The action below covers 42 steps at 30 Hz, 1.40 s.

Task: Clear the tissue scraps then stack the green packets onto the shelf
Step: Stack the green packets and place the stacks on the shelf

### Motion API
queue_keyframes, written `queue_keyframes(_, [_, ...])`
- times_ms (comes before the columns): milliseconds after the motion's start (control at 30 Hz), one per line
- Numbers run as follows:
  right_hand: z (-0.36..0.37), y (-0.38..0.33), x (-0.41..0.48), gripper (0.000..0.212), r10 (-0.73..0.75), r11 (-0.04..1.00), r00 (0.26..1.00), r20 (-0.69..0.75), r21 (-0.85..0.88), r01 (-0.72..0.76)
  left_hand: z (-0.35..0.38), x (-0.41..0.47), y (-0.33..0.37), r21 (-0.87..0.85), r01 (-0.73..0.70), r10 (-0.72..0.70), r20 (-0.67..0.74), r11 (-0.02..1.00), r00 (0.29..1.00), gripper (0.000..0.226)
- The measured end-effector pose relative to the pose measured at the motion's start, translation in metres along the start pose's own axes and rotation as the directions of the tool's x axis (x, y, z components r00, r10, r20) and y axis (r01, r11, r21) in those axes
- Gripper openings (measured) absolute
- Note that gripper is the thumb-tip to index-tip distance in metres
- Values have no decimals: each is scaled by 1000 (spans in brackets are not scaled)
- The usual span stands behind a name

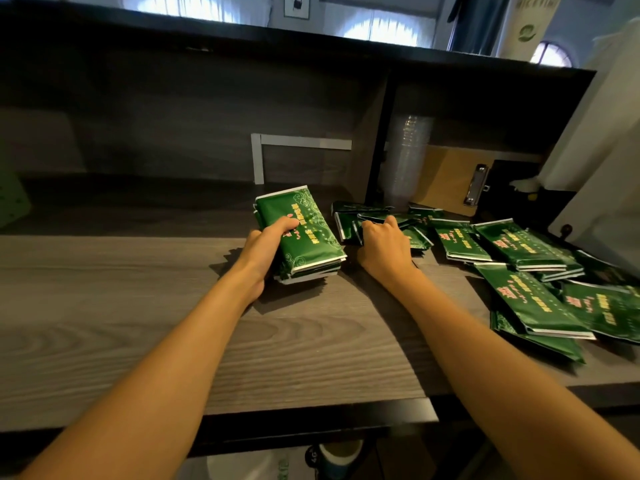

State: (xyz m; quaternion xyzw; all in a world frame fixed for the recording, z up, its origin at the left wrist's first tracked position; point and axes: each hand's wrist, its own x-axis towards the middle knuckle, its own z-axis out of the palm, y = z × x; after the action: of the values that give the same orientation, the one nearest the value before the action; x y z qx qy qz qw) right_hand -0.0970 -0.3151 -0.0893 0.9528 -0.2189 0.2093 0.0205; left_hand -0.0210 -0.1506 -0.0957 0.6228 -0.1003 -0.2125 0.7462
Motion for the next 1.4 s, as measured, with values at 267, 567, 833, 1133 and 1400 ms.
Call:
queue_keyframes(267, [-13, -7, -15, 29, -206, 914, 920, -334, 271, 303, -5, -10, 7, -1, -49, 49, -125, 999, 991, 52])
queue_keyframes(567, [-11, -22, -13, 19, 126, 572, 888, -441, 764, 298, -14, -22, 15, 4, 7, -7, -140, 1000, 990, 37])
queue_keyframes(833, [-22, -36, -19, 26, -122, 121, 993, 6, 993, 9, -14, -23, 16, -20, -12, 9, -139, 1000, 990, 20])
queue_keyframes(1133, [-29, -30, -22, 20, -344, 161, 936, 71, 987, -16, -16, -23, 19, -34, 10, -11, -48, 999, 999, 33])
queue_keyframes(1400, [-31, -23, -17, 37, -181, 94, 983, 23, 996, -6, -15, -24, 16, 27, -23, 26, -110, 999, 994, 20])
